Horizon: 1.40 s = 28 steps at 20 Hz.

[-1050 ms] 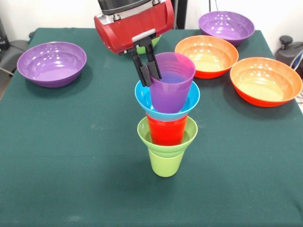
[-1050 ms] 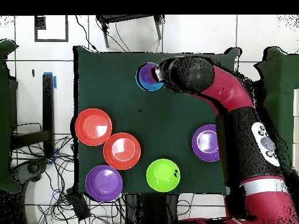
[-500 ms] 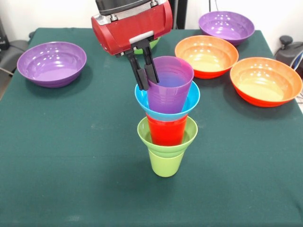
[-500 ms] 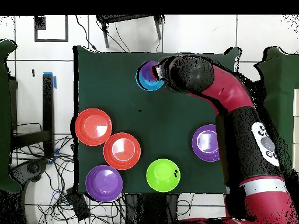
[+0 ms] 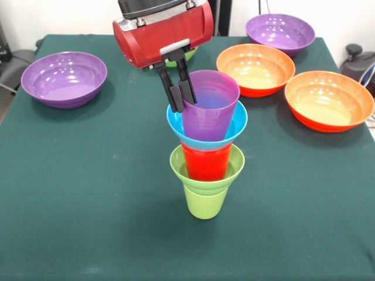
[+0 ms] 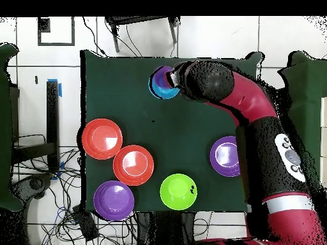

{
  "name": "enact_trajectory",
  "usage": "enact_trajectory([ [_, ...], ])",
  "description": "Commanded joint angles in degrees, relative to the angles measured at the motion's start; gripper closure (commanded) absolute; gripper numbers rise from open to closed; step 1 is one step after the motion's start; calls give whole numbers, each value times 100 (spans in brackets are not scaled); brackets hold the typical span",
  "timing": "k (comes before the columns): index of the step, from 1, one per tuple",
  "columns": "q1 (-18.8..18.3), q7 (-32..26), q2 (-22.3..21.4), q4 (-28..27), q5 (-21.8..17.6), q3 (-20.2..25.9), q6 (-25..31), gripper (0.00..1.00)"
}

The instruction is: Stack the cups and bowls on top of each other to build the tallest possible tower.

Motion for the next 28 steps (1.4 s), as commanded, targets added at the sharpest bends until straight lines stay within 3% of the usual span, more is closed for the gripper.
enact_trajectory([
  [1,101,858,177,492,-1,174,-237,100],
  [28,8,708,234,448,-4,215,-208,100],
])
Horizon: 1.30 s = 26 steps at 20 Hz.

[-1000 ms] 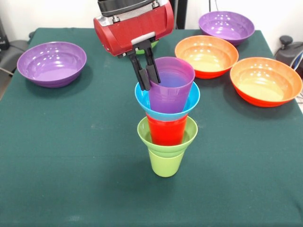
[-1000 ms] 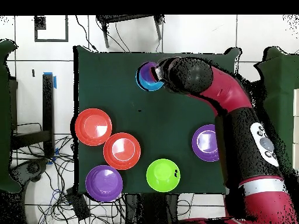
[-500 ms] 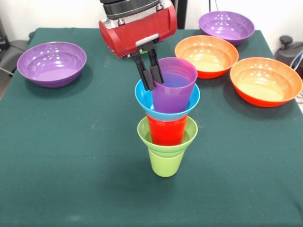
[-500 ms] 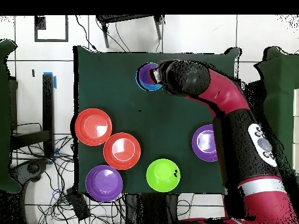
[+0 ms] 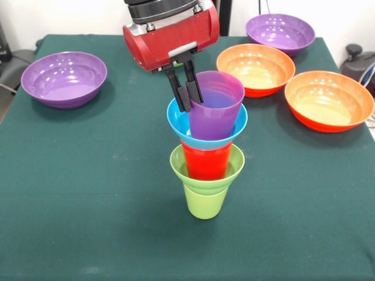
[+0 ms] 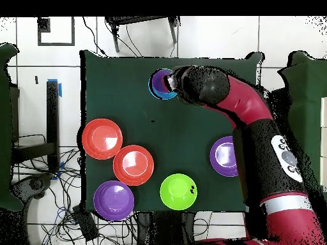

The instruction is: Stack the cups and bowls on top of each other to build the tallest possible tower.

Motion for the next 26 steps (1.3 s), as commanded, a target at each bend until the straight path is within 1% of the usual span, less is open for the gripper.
enact_trajectory([
  [1,6,696,239,241,-8,209,-128,100],
  [26,-30,664,214,305,-44,213,-173,100],
])
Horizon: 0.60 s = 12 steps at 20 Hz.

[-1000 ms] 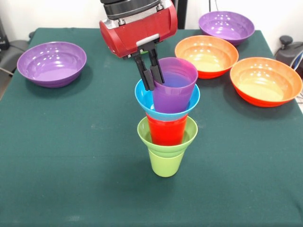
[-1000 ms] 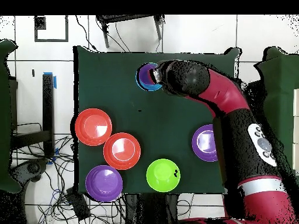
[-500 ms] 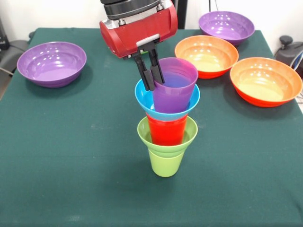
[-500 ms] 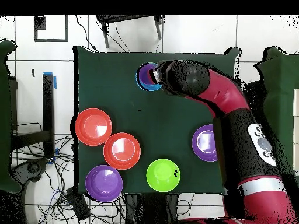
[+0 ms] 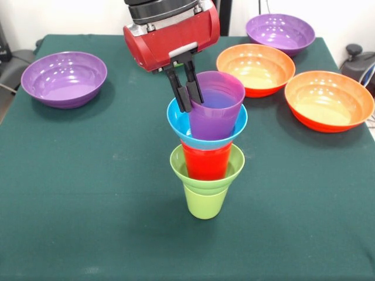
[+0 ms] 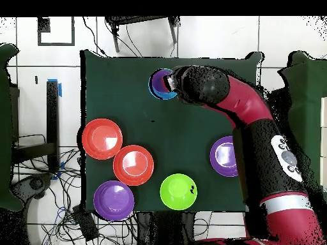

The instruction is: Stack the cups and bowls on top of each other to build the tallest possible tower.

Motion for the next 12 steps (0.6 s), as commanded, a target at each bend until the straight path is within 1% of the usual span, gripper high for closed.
enact_trajectory([
  [1,-29,668,200,315,-46,200,-172,100],
  [11,1,763,142,388,-66,151,-285,100],
  [12,-1,762,142,389,-67,151,-288,0],
])
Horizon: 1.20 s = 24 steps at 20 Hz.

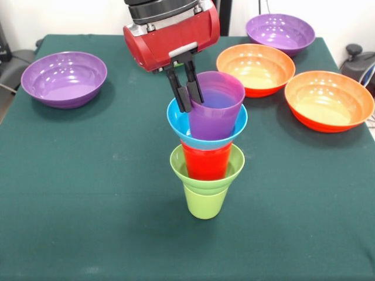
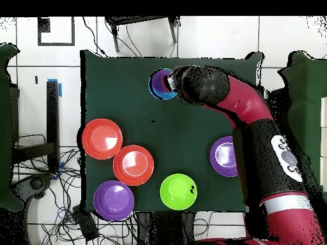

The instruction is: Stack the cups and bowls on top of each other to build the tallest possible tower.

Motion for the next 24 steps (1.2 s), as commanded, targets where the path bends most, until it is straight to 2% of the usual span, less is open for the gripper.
enact_trajectory([
  [1,-2,756,145,383,-67,153,-280,0],
  [16,-42,712,139,346,-37,223,-287,0],
  [24,-51,749,-57,400,33,221,-76,0],
])
